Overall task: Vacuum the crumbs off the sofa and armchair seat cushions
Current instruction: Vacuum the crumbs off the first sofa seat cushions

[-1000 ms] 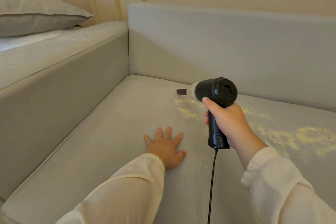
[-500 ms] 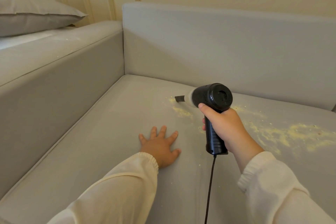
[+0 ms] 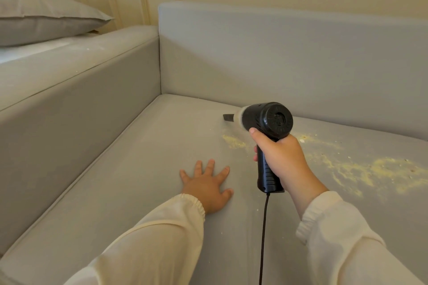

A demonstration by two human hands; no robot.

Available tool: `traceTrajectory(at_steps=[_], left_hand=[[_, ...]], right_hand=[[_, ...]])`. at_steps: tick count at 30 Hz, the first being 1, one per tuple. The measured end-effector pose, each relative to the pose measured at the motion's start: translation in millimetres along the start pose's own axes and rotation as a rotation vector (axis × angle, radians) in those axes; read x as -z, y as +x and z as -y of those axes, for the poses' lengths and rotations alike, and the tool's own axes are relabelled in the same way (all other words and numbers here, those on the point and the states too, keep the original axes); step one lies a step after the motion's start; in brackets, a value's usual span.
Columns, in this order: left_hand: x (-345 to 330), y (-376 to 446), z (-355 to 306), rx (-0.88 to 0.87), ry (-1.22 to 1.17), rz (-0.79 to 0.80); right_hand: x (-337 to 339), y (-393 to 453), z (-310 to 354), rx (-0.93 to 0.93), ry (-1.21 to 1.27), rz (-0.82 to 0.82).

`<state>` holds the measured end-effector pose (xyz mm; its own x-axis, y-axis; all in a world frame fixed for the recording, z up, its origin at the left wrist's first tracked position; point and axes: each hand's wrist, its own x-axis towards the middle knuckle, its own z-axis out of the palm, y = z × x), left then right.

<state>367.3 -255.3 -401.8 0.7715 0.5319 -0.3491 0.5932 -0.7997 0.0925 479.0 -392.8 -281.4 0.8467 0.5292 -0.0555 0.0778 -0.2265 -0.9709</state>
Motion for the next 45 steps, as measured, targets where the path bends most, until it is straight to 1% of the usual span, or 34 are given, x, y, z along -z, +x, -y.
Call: traceTrajectory(at_steps=[4,9,14,21,27,33,36,38,43,45], left_hand=[[-0.3,-0.1,-0.1,0.001,-0.003,0.005],[1.9,-1.0,-0.6,0.003,0.006,0.017],[1.9,-0.8,0.0,0.0,0.0,0.02],[-0.4,-1.5,1.2,0.001,-0.004,0.004],[1.1,-2.9,-0.7,0.003,0.005,-0.001],[1.8,-0.6,-0.9,0.007,0.006,0.007],[0.5,-1.1,1.8,0.011,-0.005,0.005],[-0.3,-3.6,1.0,0.01,-0.025,-0.006],[9.3,-13.6,-1.8,0.01,-0.057,-0.003],[13.4,-24.5,-8.4,-0.008,-0.066,-0.039]], right_hand=[[-2.8,3.4,-2.8,-0.044,0.025,0.028],[-10.4,1.5,-3.7,-0.03,0.01,0.079],[-11.3,-3.3,-1.0,0.01,-0.081,0.128],[13.0,-15.9,10.8,-0.029,-0.158,0.177],[11.7,-13.6,1.1,-0.023,-0.136,0.063],[-10.0,-1.8,-10.4,-0.007,-0.091,0.055],[-7.3,-4.6,-10.4,-0.017,-0.043,0.033],[7.5,-13.4,-9.4,-0.028,-0.015,-0.01],[62.9,-50.1,-16.8,-0.079,-0.034,-0.158],[78.4,-64.3,-20.7,-0.117,-0.015,-0.175]])
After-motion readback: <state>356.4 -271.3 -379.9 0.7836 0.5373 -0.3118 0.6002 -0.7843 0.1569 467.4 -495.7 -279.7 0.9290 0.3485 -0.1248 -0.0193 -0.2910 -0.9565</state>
